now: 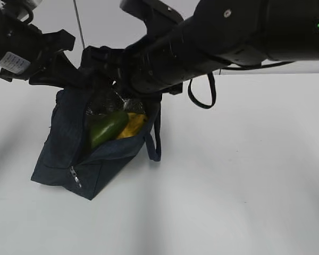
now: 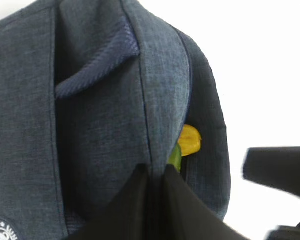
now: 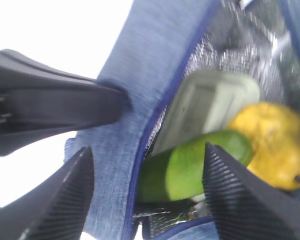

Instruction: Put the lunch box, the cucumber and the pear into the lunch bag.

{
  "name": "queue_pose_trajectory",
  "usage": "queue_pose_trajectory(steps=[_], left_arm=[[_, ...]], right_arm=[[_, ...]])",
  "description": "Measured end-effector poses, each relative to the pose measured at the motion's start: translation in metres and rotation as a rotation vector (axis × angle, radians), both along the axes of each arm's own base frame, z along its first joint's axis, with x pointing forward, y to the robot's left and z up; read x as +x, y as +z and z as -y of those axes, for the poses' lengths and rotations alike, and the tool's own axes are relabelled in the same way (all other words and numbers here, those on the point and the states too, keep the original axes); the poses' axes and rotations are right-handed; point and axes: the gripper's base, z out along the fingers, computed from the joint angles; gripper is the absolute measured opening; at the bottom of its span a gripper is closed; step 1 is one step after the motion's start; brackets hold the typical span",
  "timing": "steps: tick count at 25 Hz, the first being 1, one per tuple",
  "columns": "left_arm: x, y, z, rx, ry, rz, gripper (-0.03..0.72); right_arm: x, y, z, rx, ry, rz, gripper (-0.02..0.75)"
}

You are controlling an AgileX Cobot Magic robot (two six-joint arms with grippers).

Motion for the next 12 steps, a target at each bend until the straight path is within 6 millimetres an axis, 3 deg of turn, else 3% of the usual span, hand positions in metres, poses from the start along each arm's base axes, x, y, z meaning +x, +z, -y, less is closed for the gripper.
queue_pose_trajectory(steps=[5, 8, 12], left_arm=[[0.0, -0.001, -0.002, 0.027, -0.004, 0.009, 0.0], [0.001, -0.001, -0.002, 0.037, -0.001, 0.019, 0.0], [0.004, 0.0, -0.003, 0.04, 0.018, 0.045, 0.0]], right_arm=[[-0.007, 0.014, 0.008, -0.093, 0.065, 0.097, 0.529], [-0.016, 0.024, 0.02, -0.269, 0.156, 0.171, 0.522], [-0.027, 0.025, 0.031, -0.42, 0.253, 0.147, 0.429]])
